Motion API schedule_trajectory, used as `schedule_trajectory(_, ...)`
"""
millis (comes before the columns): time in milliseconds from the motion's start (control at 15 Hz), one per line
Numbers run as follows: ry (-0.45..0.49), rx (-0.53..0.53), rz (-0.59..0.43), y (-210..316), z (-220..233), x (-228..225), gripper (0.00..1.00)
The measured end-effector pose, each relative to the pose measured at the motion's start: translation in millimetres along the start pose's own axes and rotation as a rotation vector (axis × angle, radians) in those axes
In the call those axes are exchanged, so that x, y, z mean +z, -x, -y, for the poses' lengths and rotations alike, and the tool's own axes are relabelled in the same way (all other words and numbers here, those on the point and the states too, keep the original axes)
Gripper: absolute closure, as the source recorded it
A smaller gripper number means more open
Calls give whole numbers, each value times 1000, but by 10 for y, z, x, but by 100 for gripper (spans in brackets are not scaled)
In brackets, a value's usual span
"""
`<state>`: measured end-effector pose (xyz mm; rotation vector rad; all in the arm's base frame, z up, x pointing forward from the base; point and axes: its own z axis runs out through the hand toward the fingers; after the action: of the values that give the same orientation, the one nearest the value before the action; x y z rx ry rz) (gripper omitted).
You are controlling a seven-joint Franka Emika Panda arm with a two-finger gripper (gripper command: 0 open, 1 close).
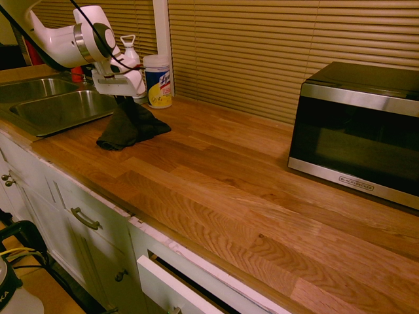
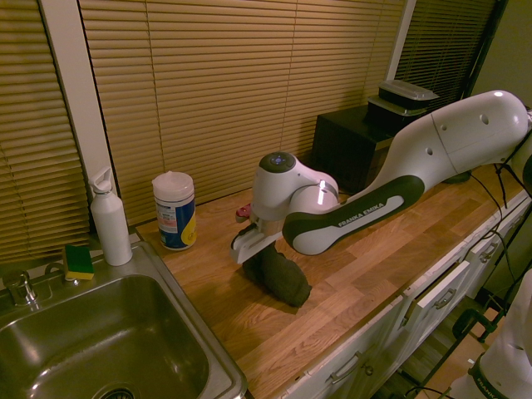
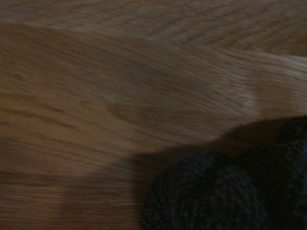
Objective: Clear the spill
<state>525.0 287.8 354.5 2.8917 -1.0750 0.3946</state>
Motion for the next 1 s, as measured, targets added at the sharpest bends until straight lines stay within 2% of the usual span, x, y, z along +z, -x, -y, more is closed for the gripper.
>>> schedule_trajectory(267, -4, -20, 3, 120, 298, -61, 100)
schedule_trajectory(333, -4, -24, 6, 152, 356, -43, 0)
schedule_trajectory(1000, 5, -25, 9, 163, 563, -43, 0)
